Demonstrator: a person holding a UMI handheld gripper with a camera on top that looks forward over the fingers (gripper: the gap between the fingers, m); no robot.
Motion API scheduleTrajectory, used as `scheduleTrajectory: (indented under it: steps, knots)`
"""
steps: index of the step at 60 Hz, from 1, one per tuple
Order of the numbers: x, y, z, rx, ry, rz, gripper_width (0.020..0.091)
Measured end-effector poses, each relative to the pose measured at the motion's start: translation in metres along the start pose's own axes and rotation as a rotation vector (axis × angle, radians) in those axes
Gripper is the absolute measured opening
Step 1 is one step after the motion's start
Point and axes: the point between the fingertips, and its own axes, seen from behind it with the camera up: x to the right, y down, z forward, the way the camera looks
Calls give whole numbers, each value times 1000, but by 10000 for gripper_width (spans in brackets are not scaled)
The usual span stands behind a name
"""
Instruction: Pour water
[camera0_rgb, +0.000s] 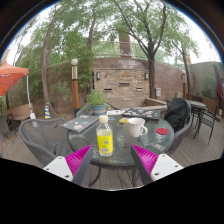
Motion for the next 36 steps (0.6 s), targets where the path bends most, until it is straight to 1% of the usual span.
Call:
scheduleTrajectory:
  steps: [4,5,8,10,15,20,21,22,23,25,26,27,30,31,32,36]
  knots:
    - [-16,8,43,32,-16,-23,846]
    - [-8,10,59,37,-18,-27,845]
    - [-14,16,90,50,-9,-31,836]
    - [-25,18,107,60,3,-18,837]
    - [-21,18,149,95,52,14,838]
    - [-12,6,176,132,105,6,831]
    - [-11,2,179,145,113,7,819]
    - [-12,-3,190,155,112,13,789]
    - [-12,-4,192,159,117,17,734]
    - [-15,-5,198,152,114,26,550]
    - [-13,-3,204,146,113,33,487]
    - [-12,-1,206,135,119,35,489]
    - [-12,-3,207,140,129,-1,474]
    - [-9,1,209,143,122,-22,471]
    - [-18,-4,206,141,114,-45,450]
    - [-29,-4,208,120,76,-95,449]
